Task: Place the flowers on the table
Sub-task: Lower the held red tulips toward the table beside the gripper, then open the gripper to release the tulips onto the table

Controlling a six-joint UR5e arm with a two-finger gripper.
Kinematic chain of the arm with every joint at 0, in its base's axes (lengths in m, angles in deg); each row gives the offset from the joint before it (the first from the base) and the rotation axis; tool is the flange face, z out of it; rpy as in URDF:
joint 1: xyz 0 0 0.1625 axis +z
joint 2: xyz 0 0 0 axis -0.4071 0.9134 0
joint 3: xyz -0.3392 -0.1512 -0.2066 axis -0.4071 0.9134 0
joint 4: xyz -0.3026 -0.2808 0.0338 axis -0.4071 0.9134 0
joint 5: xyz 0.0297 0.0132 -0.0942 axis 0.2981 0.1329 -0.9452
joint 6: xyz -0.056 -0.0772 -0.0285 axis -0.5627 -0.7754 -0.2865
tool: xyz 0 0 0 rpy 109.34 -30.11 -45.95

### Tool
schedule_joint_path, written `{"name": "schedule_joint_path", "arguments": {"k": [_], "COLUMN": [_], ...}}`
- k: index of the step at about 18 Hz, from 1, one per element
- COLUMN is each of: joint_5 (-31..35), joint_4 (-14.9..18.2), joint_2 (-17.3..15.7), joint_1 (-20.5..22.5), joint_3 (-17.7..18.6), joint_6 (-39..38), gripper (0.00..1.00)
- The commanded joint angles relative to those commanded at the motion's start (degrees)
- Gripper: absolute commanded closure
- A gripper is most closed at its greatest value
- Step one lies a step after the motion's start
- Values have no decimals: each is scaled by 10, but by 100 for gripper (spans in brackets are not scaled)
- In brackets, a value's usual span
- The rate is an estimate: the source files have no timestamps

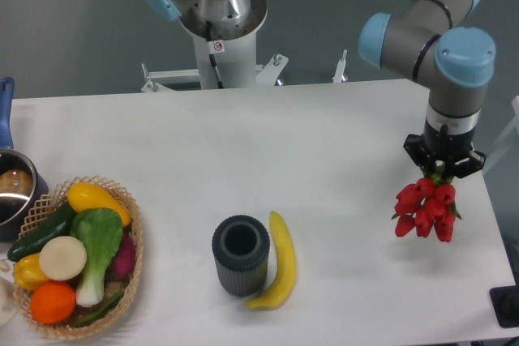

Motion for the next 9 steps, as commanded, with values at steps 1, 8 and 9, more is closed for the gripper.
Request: {"name": "schedule_joint_path", "arguments": {"k": [1, 8, 9], "joint_5": [0, -8, -6], "joint_4": [0, 1, 0], "joint_2": [4, 18, 17], "joint_1": [-2, -15, -15], "joint_3": [-1, -3, -3], "joint_6": [0, -1, -9], "gripper": [85, 0, 0]}}
